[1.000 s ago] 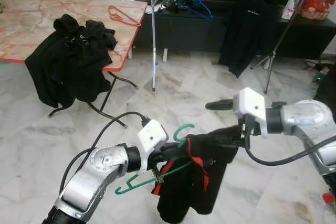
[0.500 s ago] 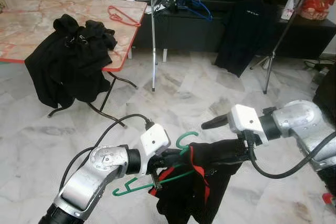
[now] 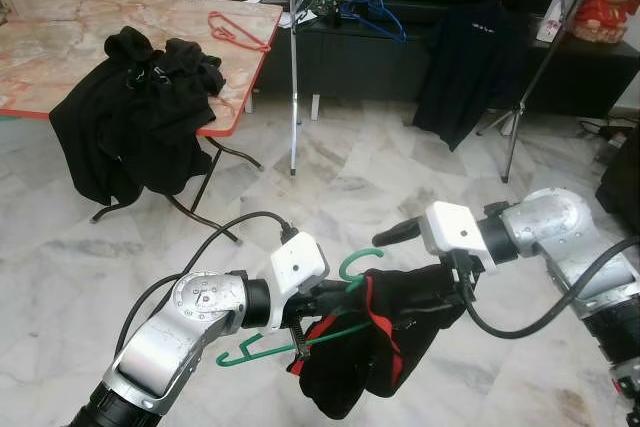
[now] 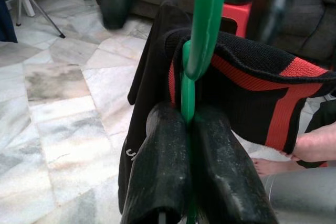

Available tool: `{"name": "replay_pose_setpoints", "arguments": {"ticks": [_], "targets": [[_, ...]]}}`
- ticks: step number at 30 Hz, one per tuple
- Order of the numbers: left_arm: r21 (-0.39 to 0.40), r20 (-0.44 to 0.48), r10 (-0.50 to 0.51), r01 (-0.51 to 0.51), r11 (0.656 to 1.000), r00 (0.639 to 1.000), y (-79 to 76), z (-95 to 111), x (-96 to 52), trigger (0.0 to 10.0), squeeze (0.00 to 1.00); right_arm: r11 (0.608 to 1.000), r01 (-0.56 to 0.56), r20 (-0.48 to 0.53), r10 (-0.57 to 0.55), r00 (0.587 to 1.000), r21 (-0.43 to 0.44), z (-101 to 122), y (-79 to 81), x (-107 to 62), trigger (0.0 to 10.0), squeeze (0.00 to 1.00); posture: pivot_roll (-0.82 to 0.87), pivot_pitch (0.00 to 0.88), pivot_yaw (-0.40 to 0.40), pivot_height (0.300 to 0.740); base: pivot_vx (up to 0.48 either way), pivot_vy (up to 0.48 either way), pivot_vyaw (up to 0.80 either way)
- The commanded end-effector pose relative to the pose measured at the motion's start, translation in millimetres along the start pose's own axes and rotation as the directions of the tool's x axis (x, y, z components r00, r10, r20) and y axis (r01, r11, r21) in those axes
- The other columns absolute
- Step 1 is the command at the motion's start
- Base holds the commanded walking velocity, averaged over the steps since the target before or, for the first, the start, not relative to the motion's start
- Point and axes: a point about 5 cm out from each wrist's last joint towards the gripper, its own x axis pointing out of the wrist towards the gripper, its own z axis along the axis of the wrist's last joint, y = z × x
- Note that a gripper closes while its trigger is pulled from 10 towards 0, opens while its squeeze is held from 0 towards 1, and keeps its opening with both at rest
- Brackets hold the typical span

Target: Hang hanger

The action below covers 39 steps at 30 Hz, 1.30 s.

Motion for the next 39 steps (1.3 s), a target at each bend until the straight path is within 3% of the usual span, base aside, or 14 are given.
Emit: {"name": "replay_pose_setpoints", "arguments": {"ticks": [1, 8, 19, 20, 21, 22, 23, 24, 25, 39], "targets": [[0.043, 0.028, -0.031, 0.030, 0.999, 0.999, -1.6, 13.2, 2.3, 10.0, 0.00, 0.999, -0.039, -0.051, 0.038, 0.998, -0.020, -3.7, 4.7, -0.3, 10.0, 0.00, -0.01, 0.000, -0.112, 0.716, 0.000, 0.000, 0.00], [0.052, 0.026, -0.031, 0.030, 0.998, 0.999, -0.7, 15.0, 2.4, 10.0, 0.00, 0.999, -0.027, -0.087, 0.024, 0.996, -0.033, -7.5, 0.6, 0.9, 10.0, 0.00, -0.01, 0.000, -0.114, 0.716, 0.000, 0.000, 0.00], [0.055, 0.024, -0.031, 0.029, 0.998, 0.999, -0.5, 16.3, 2.0, 10.0, 0.00, 0.999, -0.009, -0.053, 0.007, 0.999, -0.045, -5.5, -1.2, 12.5, 10.0, 0.00, -0.01, 0.000, -0.114, 0.716, 0.000, 0.000, 0.00], [0.056, 0.024, -0.031, 0.029, 0.998, 0.999, -0.5, 16.6, 2.1, 10.0, 0.00, 0.999, -0.014, -0.052, 0.011, 0.999, -0.044, -5.5, -0.8, 12.8, 9.4, 0.00, -0.01, 0.000, -0.114, 0.716, 0.000, 0.000, 0.00], [0.056, 0.025, -0.031, 0.029, 0.998, 0.999, -0.3, 17.0, 2.3, 10.0, 0.00, 0.999, -0.020, -0.051, 0.018, 0.999, -0.045, -5.5, -0.3, 12.8, 7.6, 0.00, -0.01, 0.000, -0.113, 0.716, 0.000, 0.000, 0.00], [0.057, 0.026, -0.030, 0.029, 0.998, 0.999, -0.2, 17.2, 2.5, 10.0, 0.00, 0.999, -0.024, -0.050, 0.021, 0.999, -0.045, -5.5, 0.0, 12.8, 7.6, 0.00, -0.01, 0.000, -0.113, 0.716, 0.000, 0.000, 0.00], [0.057, 0.027, -0.030, 0.028, 0.998, 0.999, 0.0, 17.6, 2.6, 10.0, 0.00, 0.999, -0.025, -0.051, 0.022, 0.998, -0.045, -5.6, 0.1, 12.8, 2.0, 0.00, -0.01, 0.000, -0.113, 0.716, 0.000, 0.000, 0.00], [0.058, 0.027, -0.030, 0.028, 0.998, 0.999, 0.0, 17.7, 2.6, 10.0, 0.00, 0.999, -0.024, -0.052, 0.022, 0.998, -0.045, -5.6, 0.1, 12.8, 2.0, 0.00, -0.01, 0.000, -0.113, 0.716, 0.000, 0.000, 0.00], [0.059, 0.027, -0.030, 0.028, 0.998, 0.999, 0.0, 17.9, 2.6, 10.0, 0.00, 0.998, -0.038, -0.064, 0.035, 0.997, -0.047, -6.4, 1.1, 12.5, 0.0, 0.00, -0.01, 0.000, -0.113, 0.716, 0.000, 0.000, 0.00], [0.065, 0.032, -0.028, 0.026, 0.998, 0.999, 1.3, 20.2, 2.9, 10.0, 0.00, 0.997, -0.036, -0.125, 0.028, 0.992, -0.063, -12.0, -0.5, 13.6, 0.0, 0.00, -0.01, 0.000, -0.114, 0.716, 0.000, 0.000, 0.00]]}}
